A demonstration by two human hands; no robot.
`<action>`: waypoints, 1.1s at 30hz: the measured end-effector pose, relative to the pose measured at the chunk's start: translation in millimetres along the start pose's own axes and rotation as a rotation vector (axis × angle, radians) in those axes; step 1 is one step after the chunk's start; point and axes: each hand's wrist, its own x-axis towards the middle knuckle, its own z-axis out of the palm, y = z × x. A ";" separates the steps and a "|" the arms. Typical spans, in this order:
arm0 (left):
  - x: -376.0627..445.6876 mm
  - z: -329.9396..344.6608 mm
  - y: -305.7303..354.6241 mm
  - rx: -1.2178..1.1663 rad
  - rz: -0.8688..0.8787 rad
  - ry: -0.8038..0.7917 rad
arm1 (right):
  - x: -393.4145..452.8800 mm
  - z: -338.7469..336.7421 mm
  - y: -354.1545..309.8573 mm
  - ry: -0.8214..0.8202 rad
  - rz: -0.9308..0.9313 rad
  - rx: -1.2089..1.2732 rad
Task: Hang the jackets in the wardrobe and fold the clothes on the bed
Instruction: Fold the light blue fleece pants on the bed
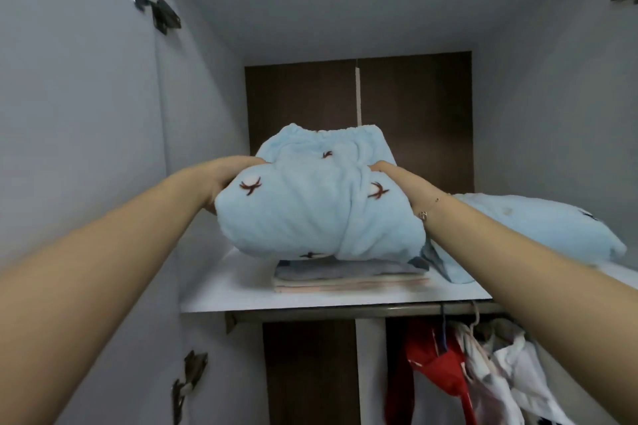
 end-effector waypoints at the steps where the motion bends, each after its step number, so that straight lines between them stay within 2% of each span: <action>1: 11.5 -7.2 3.3 -0.007 -0.032 0.017 | 17.0 2.7 3.0 0.021 0.009 0.004; 5: 49.2 -36.6 2.4 0.072 -0.093 0.168 | 77.8 12.7 23.0 -0.035 0.114 -0.001; 7: 62.0 -46.4 -5.8 0.159 -0.108 0.295 | 99.8 21.8 35.9 -0.045 0.190 -0.038; 9: 75.4 -50.5 -17.3 0.477 -0.133 0.412 | 113.0 34.9 53.9 -0.068 0.251 -0.093; 11: 86.3 -45.6 -28.3 0.883 -0.236 0.414 | 126.3 46.7 74.6 -0.078 0.282 -0.131; 13: 95.7 -40.2 -31.5 1.067 -0.325 0.344 | 134.2 52.3 82.5 -0.081 0.306 -0.110; 16: 99.9 -29.4 -24.8 1.224 -0.247 0.437 | 137.7 37.5 67.4 -0.188 0.360 -0.170; 17: 102.1 -24.7 -21.4 1.239 -0.171 0.492 | 138.0 27.0 59.5 -0.177 0.363 -0.217; 19: 104.3 -10.3 -9.2 1.106 0.022 0.530 | 135.3 3.6 41.4 -0.087 0.335 -0.327; 21: 105.2 5.3 -2.2 0.885 0.179 0.357 | 128.7 -18.3 25.3 -0.011 0.309 -0.380; 23: 106.8 17.5 -10.4 0.771 0.146 0.147 | 118.7 -33.5 16.8 -0.006 0.324 -0.396; 24: 108.7 20.5 -21.2 0.773 0.093 0.152 | 113.2 -39.6 17.2 0.000 0.336 -0.428; 27: 116.3 20.6 -48.4 0.820 0.030 0.445 | 98.3 -59.4 26.8 0.115 0.338 -0.586; 29: 121.4 15.0 -53.2 0.791 0.054 0.464 | 88.5 -76.3 36.5 0.205 0.372 -0.597; 33: 115.4 7.5 -41.9 0.574 0.035 0.121 | 74.7 -101.3 53.8 0.214 0.506 -0.539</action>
